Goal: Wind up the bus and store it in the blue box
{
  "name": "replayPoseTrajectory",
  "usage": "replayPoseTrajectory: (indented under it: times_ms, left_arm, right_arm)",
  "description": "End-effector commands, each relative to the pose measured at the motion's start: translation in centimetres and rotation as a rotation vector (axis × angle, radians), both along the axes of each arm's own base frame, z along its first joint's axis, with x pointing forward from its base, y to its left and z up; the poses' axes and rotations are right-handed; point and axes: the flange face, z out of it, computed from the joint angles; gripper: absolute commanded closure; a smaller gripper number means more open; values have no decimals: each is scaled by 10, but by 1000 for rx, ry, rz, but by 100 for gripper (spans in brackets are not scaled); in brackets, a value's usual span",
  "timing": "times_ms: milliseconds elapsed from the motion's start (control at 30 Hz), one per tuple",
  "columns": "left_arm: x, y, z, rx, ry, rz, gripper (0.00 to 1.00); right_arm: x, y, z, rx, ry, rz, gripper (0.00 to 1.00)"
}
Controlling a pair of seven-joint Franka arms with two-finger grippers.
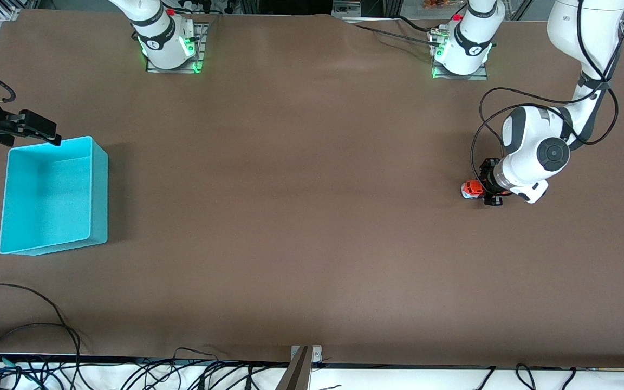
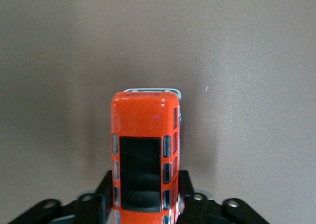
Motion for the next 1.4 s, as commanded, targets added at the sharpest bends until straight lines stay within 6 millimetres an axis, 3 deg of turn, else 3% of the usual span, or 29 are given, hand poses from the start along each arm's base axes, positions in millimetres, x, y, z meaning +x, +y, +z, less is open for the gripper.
replayPoseTrajectory:
  times_ms: [0,100,400,1000,1367]
  left_arm:
    - [-1,-3,8,16,-11,-11,79]
    - [1,-4,15,16,-12,-15,88]
    - [-3,-33,14,47,22,-143,89]
    - [-7,-32,2,51,46,-156,89]
    - [-6,-13,-1,49,46,-120,89]
  right_arm:
    - [0,-1,5,-7,-12,-9,0]
    - [0,-1,5,-7,-12,-8,0]
    - [0,2,5,-5,-12,-3,0]
    - [0,0,6,-4,-14,-7,0]
    - [0,1,6,-4,-14,-5,0]
